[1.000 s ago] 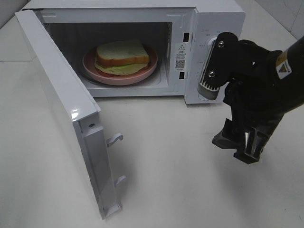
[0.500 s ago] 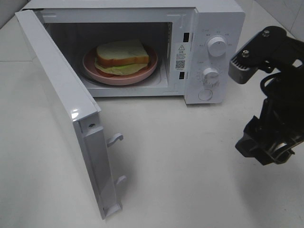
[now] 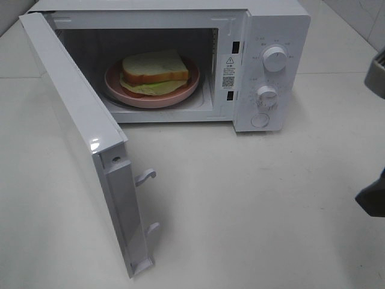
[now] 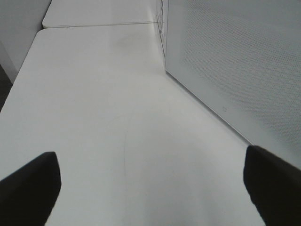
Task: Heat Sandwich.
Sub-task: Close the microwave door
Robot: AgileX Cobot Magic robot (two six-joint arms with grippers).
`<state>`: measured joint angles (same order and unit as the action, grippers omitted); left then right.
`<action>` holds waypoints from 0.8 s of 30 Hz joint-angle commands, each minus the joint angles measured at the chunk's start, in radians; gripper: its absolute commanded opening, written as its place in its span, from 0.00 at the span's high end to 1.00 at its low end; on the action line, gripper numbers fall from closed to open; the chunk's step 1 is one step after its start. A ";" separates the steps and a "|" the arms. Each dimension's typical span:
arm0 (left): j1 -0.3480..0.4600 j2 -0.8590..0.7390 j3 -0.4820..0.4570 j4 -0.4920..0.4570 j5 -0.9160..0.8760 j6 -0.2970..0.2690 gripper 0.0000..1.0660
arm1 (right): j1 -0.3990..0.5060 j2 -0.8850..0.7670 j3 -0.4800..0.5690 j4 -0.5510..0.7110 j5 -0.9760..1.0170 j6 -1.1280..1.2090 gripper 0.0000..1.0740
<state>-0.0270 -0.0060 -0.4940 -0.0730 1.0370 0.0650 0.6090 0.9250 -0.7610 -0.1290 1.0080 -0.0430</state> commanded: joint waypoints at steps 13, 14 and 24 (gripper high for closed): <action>0.003 -0.025 0.000 -0.001 -0.009 0.001 0.05 | -0.031 -0.271 0.004 0.010 0.161 0.094 0.29; 0.003 -0.025 0.000 -0.001 -0.009 0.001 0.05 | -0.052 -0.283 0.004 0.017 0.164 0.096 0.29; 0.003 -0.025 0.000 -0.001 -0.009 0.001 0.05 | -0.253 -0.407 0.086 0.067 0.113 0.089 0.29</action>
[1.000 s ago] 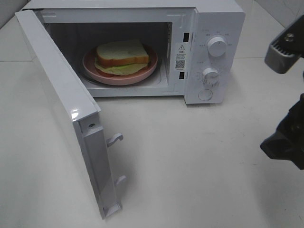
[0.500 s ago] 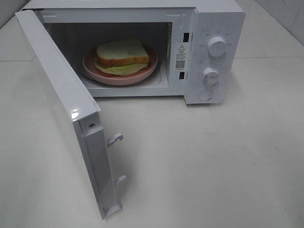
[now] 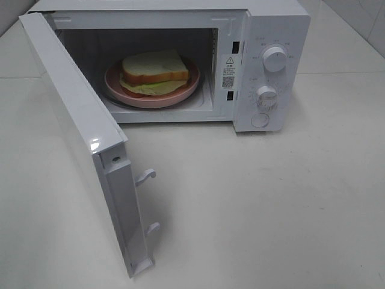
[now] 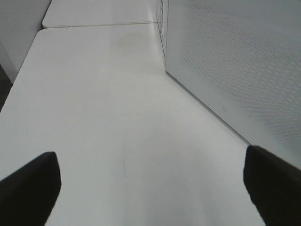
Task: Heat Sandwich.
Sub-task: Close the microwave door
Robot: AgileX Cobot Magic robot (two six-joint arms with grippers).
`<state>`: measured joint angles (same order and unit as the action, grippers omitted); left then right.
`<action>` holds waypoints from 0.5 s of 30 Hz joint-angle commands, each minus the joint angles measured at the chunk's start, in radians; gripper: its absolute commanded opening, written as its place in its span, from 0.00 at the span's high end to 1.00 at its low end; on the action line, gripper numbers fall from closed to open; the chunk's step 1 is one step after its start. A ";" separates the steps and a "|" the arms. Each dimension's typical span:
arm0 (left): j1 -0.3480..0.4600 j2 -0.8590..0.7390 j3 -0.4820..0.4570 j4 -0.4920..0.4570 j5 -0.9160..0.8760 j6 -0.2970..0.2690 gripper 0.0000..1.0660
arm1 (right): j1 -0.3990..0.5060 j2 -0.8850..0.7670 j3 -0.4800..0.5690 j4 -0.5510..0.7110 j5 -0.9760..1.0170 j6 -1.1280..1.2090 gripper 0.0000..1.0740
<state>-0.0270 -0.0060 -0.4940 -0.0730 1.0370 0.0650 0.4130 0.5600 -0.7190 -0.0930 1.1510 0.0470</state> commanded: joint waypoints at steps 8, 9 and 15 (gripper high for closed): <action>0.003 -0.025 0.000 -0.001 -0.009 0.001 0.05 | -0.215 -0.231 0.186 0.093 -0.129 -0.076 0.29; 0.003 -0.025 0.000 -0.001 -0.009 0.001 0.05 | -0.215 -0.231 0.186 0.093 -0.129 -0.076 0.29; 0.003 -0.025 0.000 -0.001 -0.009 0.001 0.05 | -0.283 -0.359 0.197 0.093 -0.132 -0.074 0.29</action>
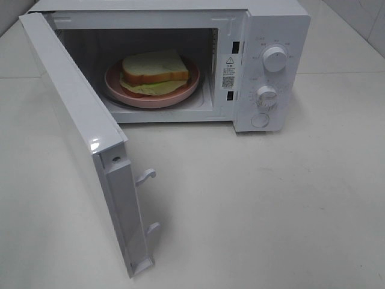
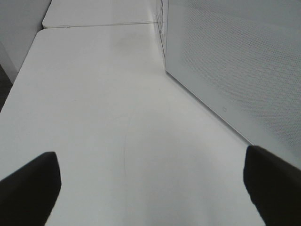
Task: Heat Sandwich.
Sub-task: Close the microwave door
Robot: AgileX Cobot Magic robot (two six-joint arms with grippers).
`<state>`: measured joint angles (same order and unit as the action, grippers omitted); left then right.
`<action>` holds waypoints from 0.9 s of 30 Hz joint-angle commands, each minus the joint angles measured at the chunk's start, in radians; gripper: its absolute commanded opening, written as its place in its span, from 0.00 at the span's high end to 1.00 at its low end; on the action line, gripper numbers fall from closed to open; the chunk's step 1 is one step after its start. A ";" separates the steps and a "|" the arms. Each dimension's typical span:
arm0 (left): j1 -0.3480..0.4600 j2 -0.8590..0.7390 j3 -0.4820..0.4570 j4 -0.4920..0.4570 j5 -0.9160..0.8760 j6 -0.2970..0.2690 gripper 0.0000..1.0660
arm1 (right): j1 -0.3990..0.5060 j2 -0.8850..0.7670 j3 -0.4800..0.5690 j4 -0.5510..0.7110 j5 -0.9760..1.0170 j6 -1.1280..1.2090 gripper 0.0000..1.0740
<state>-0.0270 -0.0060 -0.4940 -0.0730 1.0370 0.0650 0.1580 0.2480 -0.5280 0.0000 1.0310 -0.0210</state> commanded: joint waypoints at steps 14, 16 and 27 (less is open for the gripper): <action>0.003 -0.025 0.000 -0.001 -0.009 0.001 0.05 | -0.053 -0.279 0.022 -0.031 0.004 0.021 0.29; 0.003 -0.025 0.000 -0.001 -0.009 0.001 0.05 | -0.053 -0.279 0.022 -0.048 0.004 0.035 0.29; 0.003 -0.024 0.000 -0.002 -0.009 0.001 0.05 | -0.053 -0.279 0.022 -0.055 0.005 0.050 0.29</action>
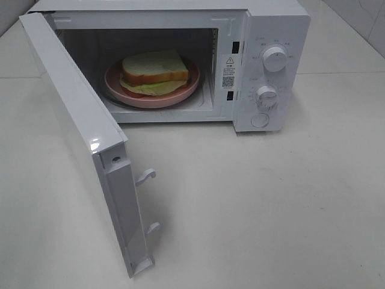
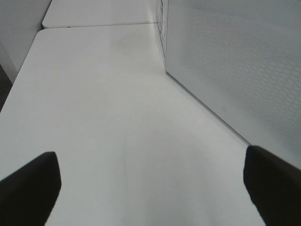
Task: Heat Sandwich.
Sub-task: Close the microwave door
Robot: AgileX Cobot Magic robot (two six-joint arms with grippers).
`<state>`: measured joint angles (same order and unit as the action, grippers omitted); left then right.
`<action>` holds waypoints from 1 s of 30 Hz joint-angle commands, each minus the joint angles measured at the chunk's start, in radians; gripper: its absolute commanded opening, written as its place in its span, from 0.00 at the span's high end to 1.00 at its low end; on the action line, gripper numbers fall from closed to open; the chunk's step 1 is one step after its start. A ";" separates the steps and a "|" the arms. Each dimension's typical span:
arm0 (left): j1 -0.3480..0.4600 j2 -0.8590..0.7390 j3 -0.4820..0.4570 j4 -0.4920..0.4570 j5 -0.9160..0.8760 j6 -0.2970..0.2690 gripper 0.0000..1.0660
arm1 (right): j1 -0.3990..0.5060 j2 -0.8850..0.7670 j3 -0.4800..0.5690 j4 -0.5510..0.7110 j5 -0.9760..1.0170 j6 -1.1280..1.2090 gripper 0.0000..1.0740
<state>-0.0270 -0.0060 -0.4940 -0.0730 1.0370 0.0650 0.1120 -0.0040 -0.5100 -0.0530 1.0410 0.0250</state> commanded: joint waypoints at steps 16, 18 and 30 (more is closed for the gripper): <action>0.003 -0.024 0.000 -0.002 -0.009 0.001 0.05 | -0.007 -0.027 0.004 -0.002 -0.005 0.004 0.29; 0.003 -0.024 0.000 -0.002 -0.009 0.001 0.05 | -0.007 -0.027 0.004 -0.002 -0.005 0.004 0.29; 0.003 -0.024 0.000 -0.002 -0.009 0.001 0.05 | -0.007 -0.027 0.004 -0.002 -0.005 0.004 0.29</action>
<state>-0.0270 -0.0060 -0.4940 -0.0730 1.0370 0.0650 0.1120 -0.0040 -0.5100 -0.0530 1.0410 0.0250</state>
